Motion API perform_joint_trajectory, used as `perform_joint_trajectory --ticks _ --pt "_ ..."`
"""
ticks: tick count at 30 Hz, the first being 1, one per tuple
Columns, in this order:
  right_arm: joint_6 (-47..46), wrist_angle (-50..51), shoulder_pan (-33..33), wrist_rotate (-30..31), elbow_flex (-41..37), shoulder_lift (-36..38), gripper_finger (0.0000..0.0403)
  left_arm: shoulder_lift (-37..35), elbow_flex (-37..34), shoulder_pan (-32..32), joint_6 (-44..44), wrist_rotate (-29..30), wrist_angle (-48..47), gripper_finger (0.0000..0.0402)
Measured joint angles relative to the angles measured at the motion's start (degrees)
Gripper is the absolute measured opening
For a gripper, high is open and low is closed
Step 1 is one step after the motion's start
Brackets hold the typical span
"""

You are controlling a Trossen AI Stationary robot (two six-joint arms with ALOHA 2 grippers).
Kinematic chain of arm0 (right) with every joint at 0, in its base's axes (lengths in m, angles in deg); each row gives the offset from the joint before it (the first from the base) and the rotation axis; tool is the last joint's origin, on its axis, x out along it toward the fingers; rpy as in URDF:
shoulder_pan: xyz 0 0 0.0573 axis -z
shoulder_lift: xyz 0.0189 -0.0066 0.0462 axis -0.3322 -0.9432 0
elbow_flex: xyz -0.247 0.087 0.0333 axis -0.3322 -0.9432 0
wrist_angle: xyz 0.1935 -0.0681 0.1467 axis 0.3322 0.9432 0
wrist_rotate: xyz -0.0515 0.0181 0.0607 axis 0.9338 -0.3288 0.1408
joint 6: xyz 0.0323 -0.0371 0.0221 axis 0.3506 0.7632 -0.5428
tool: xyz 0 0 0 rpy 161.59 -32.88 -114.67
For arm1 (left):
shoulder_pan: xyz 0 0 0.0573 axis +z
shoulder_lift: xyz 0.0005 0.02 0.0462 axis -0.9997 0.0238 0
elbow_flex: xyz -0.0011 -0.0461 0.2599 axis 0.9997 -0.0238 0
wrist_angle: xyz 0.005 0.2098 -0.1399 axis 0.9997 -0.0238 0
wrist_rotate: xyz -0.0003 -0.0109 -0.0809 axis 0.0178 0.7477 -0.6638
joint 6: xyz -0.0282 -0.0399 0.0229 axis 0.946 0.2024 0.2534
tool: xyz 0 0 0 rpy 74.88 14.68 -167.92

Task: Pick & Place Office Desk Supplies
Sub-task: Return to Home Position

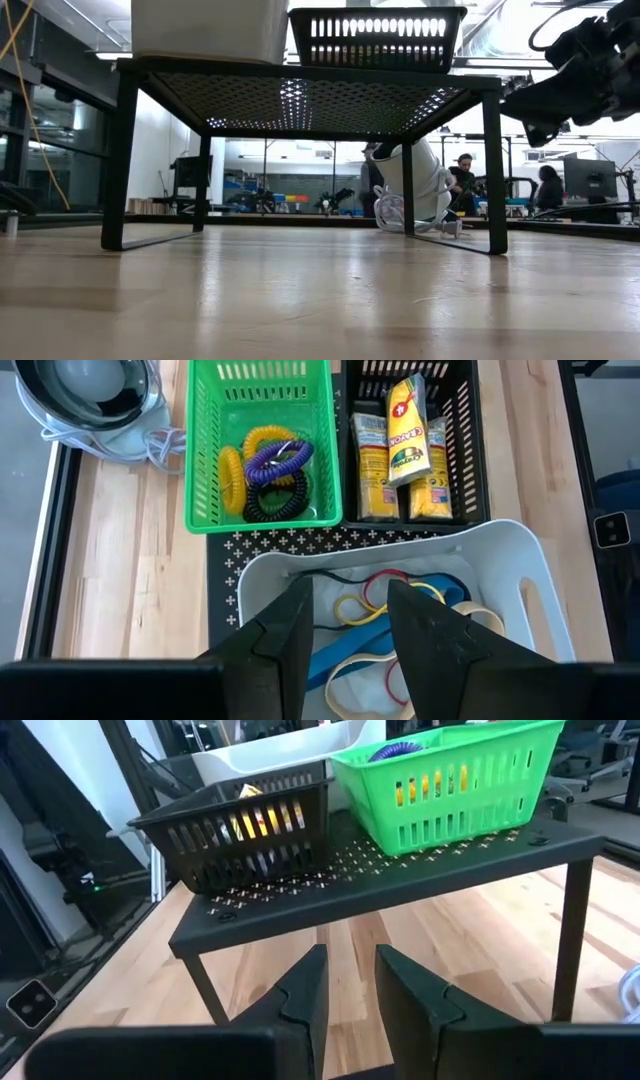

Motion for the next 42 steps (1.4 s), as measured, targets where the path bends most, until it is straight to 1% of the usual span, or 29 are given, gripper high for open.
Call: perform_joint_trajectory --ticks 6,11,15,42 --pt "0.25 0.67 0.0 -1.4 0.0 0.01 0.0073 0.02 0.0 0.0 0.0 -0.02 0.01 0.0126" --pt "-0.85 5.2 0.0 -1.44 -0.03 -0.03 0.0073 0.02 0.0 0.0 0.47 -0.02 0.0 0.0126" --pt "-0.81 5.64 0.0 -2.96 -0.04 -0.12 0.0073 0.02 0.02 0.0 0.69 -0.02 -0.15 0.0126" --pt "-1.44 5.99 0.0 -2.89 -0.15 -0.2 0.0073 0.07 0.04 0.0 1.03 -0.04 -0.43 0.0126"
